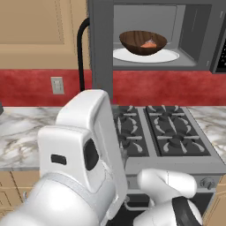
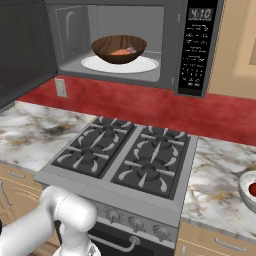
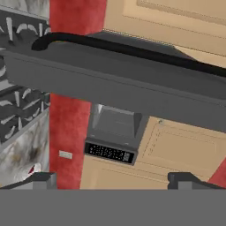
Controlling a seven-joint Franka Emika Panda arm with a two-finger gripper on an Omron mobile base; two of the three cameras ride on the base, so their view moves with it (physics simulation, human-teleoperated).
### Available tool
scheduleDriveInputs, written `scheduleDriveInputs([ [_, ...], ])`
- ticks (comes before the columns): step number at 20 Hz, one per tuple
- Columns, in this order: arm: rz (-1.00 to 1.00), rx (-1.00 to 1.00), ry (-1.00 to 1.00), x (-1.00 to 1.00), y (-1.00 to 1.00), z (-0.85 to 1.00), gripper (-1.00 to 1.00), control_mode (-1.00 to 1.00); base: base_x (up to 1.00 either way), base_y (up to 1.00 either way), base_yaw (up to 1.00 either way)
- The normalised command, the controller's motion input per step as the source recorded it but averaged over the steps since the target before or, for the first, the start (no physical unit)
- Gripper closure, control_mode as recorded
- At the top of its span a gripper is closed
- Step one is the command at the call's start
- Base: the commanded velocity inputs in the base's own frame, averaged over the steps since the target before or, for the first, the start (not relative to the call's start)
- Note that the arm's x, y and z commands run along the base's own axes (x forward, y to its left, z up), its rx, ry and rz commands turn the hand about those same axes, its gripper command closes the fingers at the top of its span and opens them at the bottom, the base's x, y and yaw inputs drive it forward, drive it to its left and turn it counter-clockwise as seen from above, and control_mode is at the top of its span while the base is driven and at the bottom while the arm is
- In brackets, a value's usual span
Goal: Place the bowl containing the sweet potato and garlic in the microwave. Close the microwave door and press the start button to microwave the meal.
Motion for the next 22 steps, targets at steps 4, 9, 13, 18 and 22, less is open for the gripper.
scheduleDriveInputs([
  [4,-0.11,-0.06,-0.01,0.27,0.27,0.0,-1.0,-1.0,0.0,0.0,0.0],
  [9,-0.14,-0.04,0.0,0.46,0.1,0.0,-1.0,-1.0,0.0,0.0,0.0],
  [13,-0.15,-0.04,0.0,0.52,0.03,-0.03,-1.0,-1.0,0.0,0.0,0.0],
  [18,-0.14,-0.09,0.0,0.51,0.23,-0.07,-1.0,-1.0,0.0,0.0,0.0],
  [22,-0.14,-0.13,0.0,0.38,0.37,-0.13,-1.0,-1.0,0.0,0.0,0.0],
])
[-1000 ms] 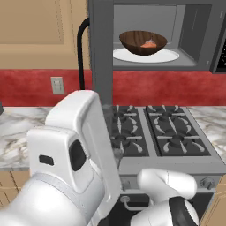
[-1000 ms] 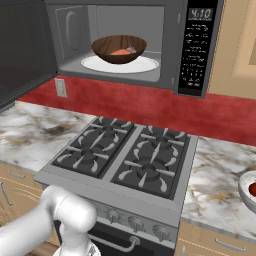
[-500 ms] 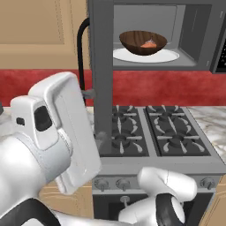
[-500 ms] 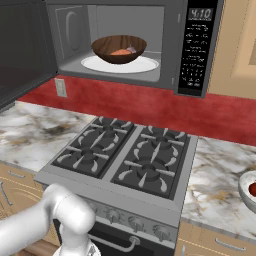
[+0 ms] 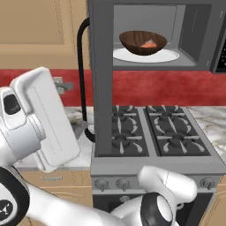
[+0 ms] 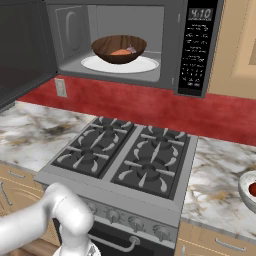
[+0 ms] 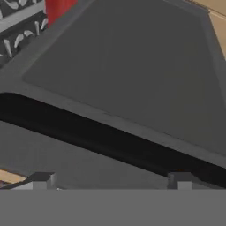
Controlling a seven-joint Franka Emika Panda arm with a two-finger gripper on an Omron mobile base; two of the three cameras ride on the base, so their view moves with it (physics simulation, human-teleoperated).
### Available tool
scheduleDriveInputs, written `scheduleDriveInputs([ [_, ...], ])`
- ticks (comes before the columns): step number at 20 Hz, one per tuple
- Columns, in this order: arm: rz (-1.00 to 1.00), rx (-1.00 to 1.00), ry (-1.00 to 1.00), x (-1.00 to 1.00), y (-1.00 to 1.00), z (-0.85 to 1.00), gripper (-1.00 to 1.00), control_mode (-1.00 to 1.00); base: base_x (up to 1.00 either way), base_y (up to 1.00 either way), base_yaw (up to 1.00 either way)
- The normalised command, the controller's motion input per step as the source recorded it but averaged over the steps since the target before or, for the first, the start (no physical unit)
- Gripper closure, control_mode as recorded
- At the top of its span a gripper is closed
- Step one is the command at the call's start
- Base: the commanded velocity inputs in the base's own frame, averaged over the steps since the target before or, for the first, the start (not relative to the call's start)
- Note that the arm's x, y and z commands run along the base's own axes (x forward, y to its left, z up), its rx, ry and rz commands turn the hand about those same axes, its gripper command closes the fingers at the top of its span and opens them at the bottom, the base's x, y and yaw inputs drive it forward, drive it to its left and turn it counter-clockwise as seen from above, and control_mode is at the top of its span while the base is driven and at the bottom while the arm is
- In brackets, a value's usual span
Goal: Place the bowl containing the sweet potato and garlic in the microwave. Close the microwave door and press the start button to microwave the meal.
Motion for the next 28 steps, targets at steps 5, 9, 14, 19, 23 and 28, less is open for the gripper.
scheduleDriveInputs([
  [5,-0.22,-0.04,-0.01,0.37,0.04,-0.14,-1.0,-1.0,0.0,0.0,0.0],
  [9,-0.29,0.0,-0.02,0.51,-0.04,-0.11,-1.0,-1.0,0.0,0.0,0.0],
  [14,-0.14,0.0,0.0,0.58,-0.04,0.0,-1.0,-1.0,0.0,0.0,0.0],
  [19,-0.07,0.01,-0.02,0.42,-0.51,0.0,-1.0,-1.0,0.0,0.0,0.0],
  [23,-0.1,0.09,-0.06,0.06,-0.99,0.0,-1.0,-1.0,0.0,0.0,0.0],
  [28,-0.09,0.16,-0.08,0.0,-1.0,0.01,-1.0,-1.0,0.0,0.0,0.0],
])
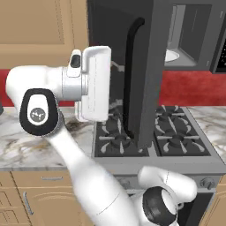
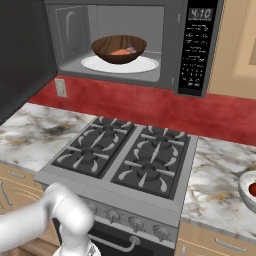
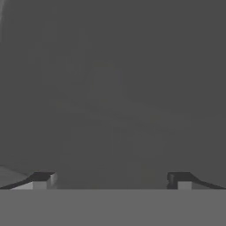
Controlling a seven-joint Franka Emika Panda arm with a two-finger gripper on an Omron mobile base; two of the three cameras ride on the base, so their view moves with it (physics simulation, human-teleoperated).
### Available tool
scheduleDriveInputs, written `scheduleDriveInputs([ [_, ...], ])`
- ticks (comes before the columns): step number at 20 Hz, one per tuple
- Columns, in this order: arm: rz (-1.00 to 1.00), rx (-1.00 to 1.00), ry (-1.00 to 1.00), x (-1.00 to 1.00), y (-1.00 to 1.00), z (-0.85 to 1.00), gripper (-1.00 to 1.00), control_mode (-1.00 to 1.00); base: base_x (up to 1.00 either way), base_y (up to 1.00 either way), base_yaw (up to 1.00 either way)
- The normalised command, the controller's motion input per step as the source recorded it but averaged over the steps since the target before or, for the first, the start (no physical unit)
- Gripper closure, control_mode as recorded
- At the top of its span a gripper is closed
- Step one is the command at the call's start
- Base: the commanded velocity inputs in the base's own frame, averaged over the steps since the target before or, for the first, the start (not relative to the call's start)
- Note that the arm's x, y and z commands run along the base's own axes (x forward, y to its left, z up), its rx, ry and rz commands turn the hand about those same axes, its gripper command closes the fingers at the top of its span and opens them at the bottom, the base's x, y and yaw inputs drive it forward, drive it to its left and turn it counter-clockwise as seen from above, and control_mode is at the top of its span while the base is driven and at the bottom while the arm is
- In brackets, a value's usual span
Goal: Place the bowl containing the sweet potato and garlic in the microwave. Close the microwave door and press the start button to microwave the meal.
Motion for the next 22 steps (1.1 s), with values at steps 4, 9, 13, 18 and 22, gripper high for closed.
scheduleDriveInputs([
  [4,-0.02,0.21,-0.1,0.05,-1.0,0.03,-1.0,-1.0,0.0,0.0,0.0],
  [9,0.02,0.26,-0.09,0.41,-0.97,0.0,-1.0,-1.0,0.0,0.0,0.0],
  [13,0.1,0.25,-0.08,0.65,-0.78,0.0,-1.0,-1.0,0.0,0.0,0.0],
  [18,0.2,0.23,-0.11,0.72,-0.51,0.0,-1.0,-1.0,0.0,0.0,0.0],
  [22,0.3,0.23,-0.27,0.65,-0.47,-0.01,-1.0,-1.0,0.0,0.0,0.0],
])
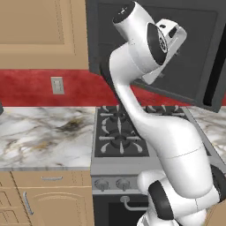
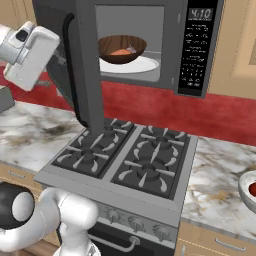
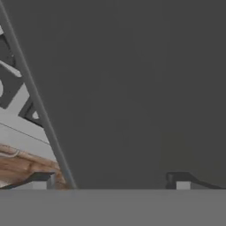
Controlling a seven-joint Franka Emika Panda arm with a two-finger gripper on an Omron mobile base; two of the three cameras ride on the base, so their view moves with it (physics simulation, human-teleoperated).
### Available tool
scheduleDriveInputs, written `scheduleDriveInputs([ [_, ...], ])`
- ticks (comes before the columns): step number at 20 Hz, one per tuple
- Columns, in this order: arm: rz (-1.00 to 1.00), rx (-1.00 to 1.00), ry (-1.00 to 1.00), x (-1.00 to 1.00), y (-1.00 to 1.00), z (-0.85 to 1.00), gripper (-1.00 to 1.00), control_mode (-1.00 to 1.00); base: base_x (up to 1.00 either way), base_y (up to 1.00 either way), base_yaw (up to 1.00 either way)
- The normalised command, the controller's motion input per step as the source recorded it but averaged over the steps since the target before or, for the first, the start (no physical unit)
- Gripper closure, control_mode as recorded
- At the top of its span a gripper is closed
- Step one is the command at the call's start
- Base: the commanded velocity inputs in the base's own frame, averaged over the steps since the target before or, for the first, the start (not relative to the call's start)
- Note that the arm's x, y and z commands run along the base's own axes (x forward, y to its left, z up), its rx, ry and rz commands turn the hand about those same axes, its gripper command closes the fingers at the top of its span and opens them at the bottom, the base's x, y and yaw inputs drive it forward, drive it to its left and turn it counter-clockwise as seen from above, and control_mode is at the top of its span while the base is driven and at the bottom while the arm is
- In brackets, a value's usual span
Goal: Place the bowl containing the sweet potato and garlic in the microwave. Close the microwave door and press the start button to microwave the meal.
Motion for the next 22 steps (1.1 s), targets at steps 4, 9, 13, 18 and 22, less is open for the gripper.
scheduleDriveInputs([
  [4,0.33,0.21,-0.37,0.62,-0.52,-0.08,-1.0,-1.0,0.0,0.0,0.0],
  [9,0.27,0.08,-0.23,0.94,-0.31,-0.3,-1.0,-1.0,0.0,0.0,0.0],
  [13,0.13,0.0,-0.11,1.0,-0.05,-0.33,-1.0,-1.0,0.0,0.0,0.0],
  [18,0.03,0.0,-0.14,0.98,-0.02,-0.13,-1.0,-1.0,0.0,0.0,0.0],
  [22,0.0,0.0,-0.17,0.88,-0.11,-0.01,-1.0,-1.0,0.0,0.0,0.0],
])
